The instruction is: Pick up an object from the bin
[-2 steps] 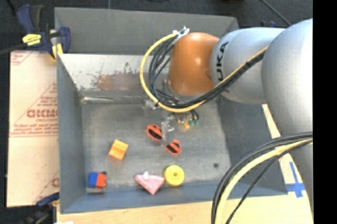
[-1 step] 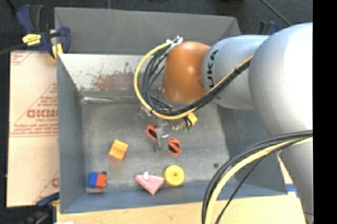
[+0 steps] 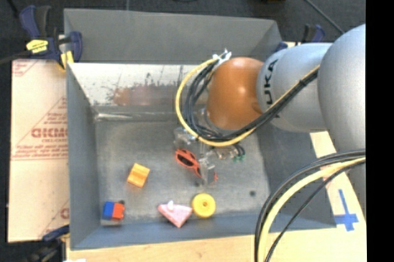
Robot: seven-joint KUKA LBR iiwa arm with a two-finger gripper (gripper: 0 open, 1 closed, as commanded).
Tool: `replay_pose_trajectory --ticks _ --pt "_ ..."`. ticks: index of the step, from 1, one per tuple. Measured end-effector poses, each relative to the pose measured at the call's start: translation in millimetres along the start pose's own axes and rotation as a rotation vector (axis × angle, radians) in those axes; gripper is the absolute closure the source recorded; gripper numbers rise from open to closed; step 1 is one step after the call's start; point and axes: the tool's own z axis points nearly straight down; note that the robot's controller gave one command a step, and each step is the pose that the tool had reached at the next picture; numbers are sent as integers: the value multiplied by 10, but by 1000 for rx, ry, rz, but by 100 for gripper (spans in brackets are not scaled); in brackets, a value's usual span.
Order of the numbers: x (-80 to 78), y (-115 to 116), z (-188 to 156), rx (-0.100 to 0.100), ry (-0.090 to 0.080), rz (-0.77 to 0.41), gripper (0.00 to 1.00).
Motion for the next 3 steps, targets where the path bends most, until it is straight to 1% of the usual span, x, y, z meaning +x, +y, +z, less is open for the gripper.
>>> replay_pose_trajectory --ticks 1,2,3 --pt "48 -102 -13 -1 4 27 0" --pt "17 -127 -19 -1 1 50 0" --pt "88 -349 -41 0 1 129 100"
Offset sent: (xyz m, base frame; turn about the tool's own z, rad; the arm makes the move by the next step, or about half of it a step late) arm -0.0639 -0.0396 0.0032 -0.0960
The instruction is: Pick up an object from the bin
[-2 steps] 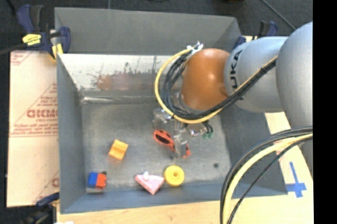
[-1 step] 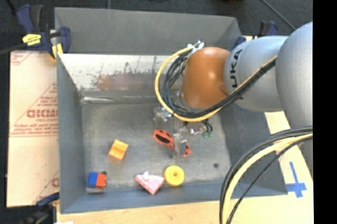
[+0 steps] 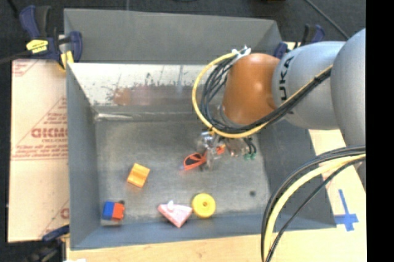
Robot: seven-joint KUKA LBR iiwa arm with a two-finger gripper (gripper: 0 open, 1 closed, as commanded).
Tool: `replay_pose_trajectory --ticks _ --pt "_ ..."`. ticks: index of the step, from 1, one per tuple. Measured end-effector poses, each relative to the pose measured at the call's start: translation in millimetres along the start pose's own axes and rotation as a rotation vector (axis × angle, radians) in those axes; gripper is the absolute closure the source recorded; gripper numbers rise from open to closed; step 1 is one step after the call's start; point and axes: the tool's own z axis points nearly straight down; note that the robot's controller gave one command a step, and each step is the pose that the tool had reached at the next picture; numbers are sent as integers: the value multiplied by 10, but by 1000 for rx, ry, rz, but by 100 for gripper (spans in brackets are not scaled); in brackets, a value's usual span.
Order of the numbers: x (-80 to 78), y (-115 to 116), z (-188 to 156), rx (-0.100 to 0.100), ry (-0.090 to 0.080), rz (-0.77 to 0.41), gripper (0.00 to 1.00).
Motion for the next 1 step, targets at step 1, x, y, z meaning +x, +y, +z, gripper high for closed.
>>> replay_pose_trajectory --ticks 1 --pt "0 0 0 0 0 0 100"
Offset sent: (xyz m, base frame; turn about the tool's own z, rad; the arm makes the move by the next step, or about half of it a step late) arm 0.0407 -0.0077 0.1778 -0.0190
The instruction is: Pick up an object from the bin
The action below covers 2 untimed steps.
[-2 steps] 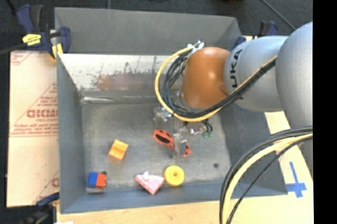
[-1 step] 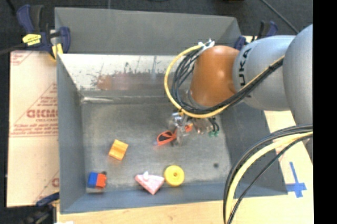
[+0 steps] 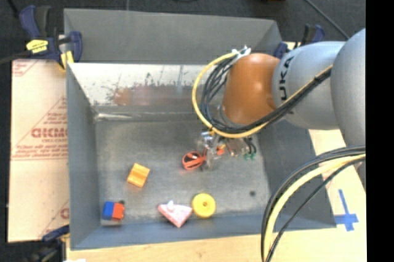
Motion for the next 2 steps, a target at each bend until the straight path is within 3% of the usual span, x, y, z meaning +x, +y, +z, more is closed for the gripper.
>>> replay_pose_trajectory --ticks 1,2 --pt "-104 -54 -523 -1 7 -3 100" --pt "-309 -22 -692 4 -13 5 100"
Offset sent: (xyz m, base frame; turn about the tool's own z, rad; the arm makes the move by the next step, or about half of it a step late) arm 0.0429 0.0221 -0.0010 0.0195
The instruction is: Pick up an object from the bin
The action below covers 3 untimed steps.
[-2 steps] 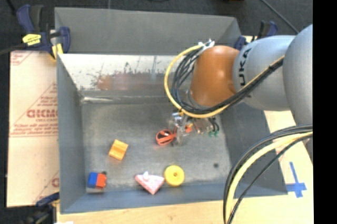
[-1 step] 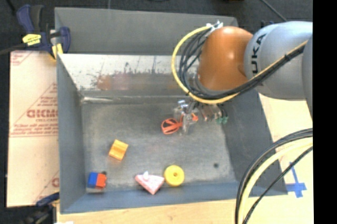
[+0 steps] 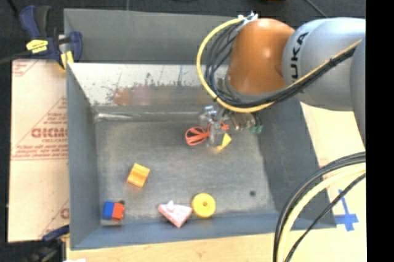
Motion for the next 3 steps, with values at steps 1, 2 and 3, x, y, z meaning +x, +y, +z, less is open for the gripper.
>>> replay_pose_trajectory --ticks 1,2,3 --pt "228 -74 -264 -7 25 -19 100" --pt "-354 211 -577 -1 11 -14 100" --pt "-261 173 -1111 -7 19 -35 100"
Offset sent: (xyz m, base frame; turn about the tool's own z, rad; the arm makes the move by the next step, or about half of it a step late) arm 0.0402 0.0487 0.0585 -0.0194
